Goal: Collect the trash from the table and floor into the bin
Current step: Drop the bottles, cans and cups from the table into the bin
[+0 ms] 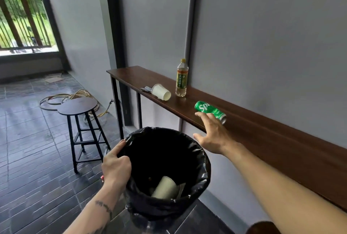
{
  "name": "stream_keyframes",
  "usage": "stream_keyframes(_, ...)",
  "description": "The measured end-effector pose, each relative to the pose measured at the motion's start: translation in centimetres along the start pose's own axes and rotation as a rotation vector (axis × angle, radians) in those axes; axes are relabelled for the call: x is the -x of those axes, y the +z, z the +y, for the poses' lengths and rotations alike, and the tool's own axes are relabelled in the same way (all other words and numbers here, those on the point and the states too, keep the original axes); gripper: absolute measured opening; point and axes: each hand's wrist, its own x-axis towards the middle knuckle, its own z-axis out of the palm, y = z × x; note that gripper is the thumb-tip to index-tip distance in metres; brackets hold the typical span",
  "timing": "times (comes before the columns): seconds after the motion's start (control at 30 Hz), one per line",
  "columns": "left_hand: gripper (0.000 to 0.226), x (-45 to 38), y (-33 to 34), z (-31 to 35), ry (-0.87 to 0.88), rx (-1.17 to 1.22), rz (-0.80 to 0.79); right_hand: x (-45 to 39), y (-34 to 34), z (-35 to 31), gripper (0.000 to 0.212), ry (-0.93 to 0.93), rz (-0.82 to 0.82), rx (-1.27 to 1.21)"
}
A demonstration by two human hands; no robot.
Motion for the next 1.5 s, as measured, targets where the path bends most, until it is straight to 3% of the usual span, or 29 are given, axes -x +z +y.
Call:
stream_keyframes(0.33,0.074,-5.2,1.7,-0.7,-0.040,0.023,-0.046,-6.4,-1.1,5.0,0.070,0.268,0.055,0.313)
stream_keyframes(0.57,0.072,-10.0,4.9,-0.6,-0.045,0.034,0.033,-12.8,0.4,8.1,0.091,0.344,-0.101,0.319)
stream_keyframes(0.73,0.073,-12.3,6.2,-0.7,-0.063,0.032,0.121,-15.4,0.1,7.2,0.066,0.076,0.051,0.234)
stream_keyframes(0.97,0.073,-14.2,6.3,0.1,-0.066,0.087,0.195,-14.1,6.4,-2.9,0.069,-0.292,-0.211,0.092)
stream_keyframes(1.1,0.074,-15.5,5.3,0.5,-0.065,0.147,0.191,-14.1,12.7,-6.3,0.071,-0.309,-0.446,0.152)
stream_keyframes(1.27,0.074,-16.7,4.6,0.2,-0.045,0.155,0.235,-15.0,16.3,-7.3,0.072,-0.295,-0.551,0.160)
stream_keyframes(1.37,0.073,-17.3,4.2,0.0,-0.073,0.145,0.244,-15.9,16.1,-7.2,0.077,-0.326,-0.552,0.156)
stream_keyframes(1.5,0.072,-17.9,4.4,0.0,-0.103,0.139,0.276,-19.0,13.8,-6.3,0.070,-0.379,-0.360,0.070)
